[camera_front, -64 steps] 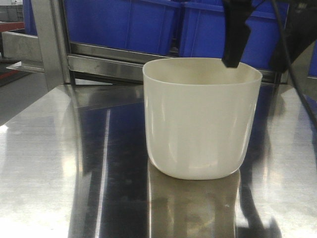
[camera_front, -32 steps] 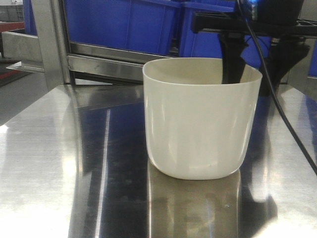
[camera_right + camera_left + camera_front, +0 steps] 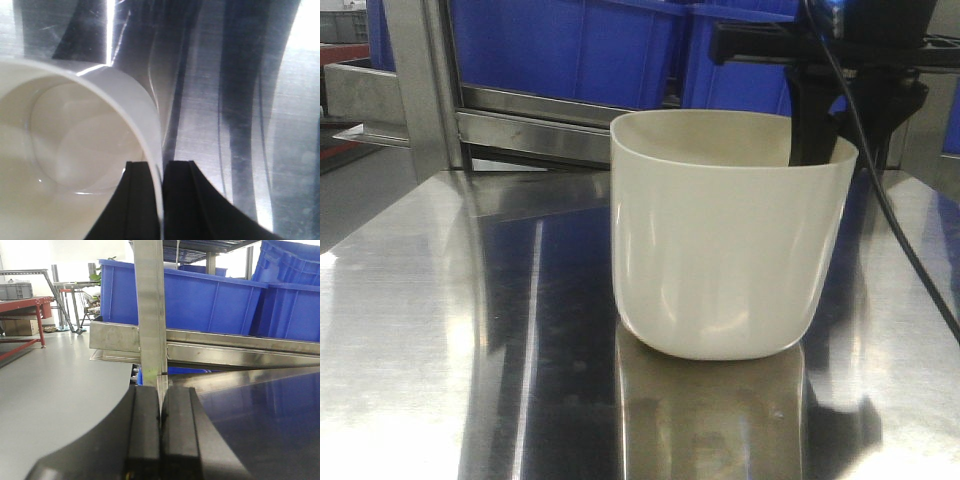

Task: Move white bin to right shelf second layer
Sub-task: 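Close the right gripper on the bin rim and lift it, then hold the lifted bin in the right gripper beside the robot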

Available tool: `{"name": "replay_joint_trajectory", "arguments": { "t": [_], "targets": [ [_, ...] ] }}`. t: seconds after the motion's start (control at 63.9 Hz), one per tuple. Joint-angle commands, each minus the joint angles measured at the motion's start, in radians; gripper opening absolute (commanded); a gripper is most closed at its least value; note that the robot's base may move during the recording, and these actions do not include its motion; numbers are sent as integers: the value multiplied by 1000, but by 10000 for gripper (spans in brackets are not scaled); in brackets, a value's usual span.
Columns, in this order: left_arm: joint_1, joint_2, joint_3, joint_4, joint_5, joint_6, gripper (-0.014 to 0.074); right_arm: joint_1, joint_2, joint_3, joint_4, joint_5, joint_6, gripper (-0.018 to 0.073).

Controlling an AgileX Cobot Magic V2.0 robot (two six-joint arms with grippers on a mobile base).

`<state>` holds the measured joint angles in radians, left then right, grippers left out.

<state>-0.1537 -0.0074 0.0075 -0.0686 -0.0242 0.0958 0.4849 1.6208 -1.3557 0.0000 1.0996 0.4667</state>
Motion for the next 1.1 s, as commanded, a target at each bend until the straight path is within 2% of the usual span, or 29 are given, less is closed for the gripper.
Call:
{"name": "replay_joint_trajectory", "arguments": {
  "t": [0.0,0.141,0.266,0.564,0.736,1.081],
  "targets": [
    [0,-15,33,-3,-83,-7,85,-8,-85,-33,0,-37,-24,88],
    [0,-15,33,-3,-83,-7,85,-43,-156,-3,7,-100,-173,88],
    [0,-15,33,-3,-83,-7,85,-116,-244,82,55,-181,-304,88],
    [0,-15,33,-3,-83,-7,85,-393,-493,328,121,-264,-504,88],
    [0,-15,33,-3,-83,-7,85,-497,-654,438,119,-282,-521,88],
    [0,-15,33,-3,-83,-7,85,-499,-899,596,115,-339,-521,88]
  ]
}}
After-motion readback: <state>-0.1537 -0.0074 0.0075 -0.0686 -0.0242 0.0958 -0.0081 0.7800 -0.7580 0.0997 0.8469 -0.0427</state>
